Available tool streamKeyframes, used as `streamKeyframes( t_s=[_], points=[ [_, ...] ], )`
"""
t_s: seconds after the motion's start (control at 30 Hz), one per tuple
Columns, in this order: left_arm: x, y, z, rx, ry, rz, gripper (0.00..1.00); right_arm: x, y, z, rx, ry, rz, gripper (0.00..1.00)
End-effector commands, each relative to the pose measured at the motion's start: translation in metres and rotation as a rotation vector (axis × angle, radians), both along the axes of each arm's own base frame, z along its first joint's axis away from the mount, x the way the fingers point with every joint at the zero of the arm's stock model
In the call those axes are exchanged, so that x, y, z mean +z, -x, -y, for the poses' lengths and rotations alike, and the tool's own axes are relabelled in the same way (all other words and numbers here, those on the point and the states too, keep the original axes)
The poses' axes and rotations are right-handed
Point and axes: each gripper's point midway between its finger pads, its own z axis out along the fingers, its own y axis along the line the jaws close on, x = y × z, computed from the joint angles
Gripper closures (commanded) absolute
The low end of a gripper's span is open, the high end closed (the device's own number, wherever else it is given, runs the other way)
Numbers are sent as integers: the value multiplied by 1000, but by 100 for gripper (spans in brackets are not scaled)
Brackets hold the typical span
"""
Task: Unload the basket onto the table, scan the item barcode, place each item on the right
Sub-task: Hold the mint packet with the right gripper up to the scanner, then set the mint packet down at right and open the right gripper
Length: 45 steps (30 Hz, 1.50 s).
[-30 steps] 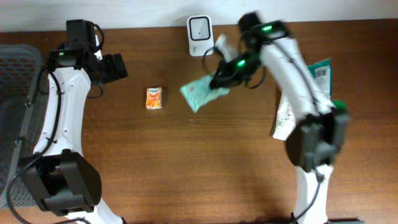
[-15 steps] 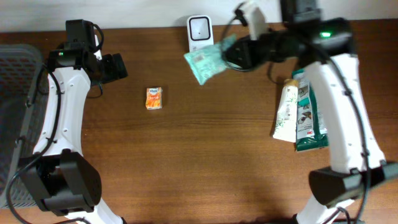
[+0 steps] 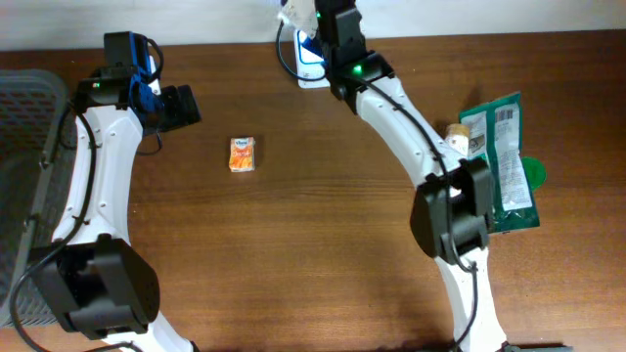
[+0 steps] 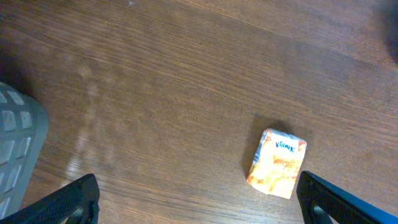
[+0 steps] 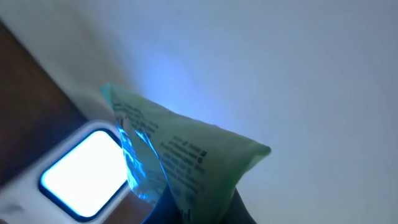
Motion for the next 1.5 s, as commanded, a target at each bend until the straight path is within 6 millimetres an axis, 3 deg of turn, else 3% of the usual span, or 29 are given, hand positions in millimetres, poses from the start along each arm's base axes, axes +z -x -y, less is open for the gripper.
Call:
streamKeyframes(
  t_s=[0.0, 0.07, 0.17, 0.57, 0.67, 0.73, 0.83, 0.9, 1.0, 1.1, 1.27, 1.47],
  points=[
    [4, 2, 0, -7, 2, 7, 1, -15, -21, 3, 6, 235, 112, 96],
    [4, 2, 0, -7, 3, 7, 1, -34, -26, 6, 5, 326, 102, 96],
    [4, 2, 0, -7, 3, 7, 1, -43, -28, 16, -17, 337, 84, 96],
    [4, 2, 0, -7, 2, 7, 1, -36, -27, 16, -19, 332, 92, 96],
    [4, 2, 0, -7, 3, 7, 1, -8, -22, 19, -39, 261, 114, 96],
    [4, 2, 0, -7, 2, 7, 1, 26, -14, 23, -72, 42, 118, 96],
    [4, 2, 0, -7, 2, 7, 1, 73, 6, 32, -89, -77, 120, 96],
    [4, 2, 0, -7, 3, 7, 1, 104, 24, 39, -108, -173, 104, 96],
    [4, 2, 0, -7, 3, 7, 1, 117, 68, 52, -174, -380, -63, 96],
    [4, 2, 0, -7, 3, 7, 1, 92, 111, 72, -316, -494, -279, 96],
    [4, 2, 0, -7, 3, 7, 1, -17, 199, 137, -723, -548, -836, 96],
    [4, 2, -1, -6, 2, 7, 1, -124, 234, 195, -1003, -581, -1102, 96]
  ],
)
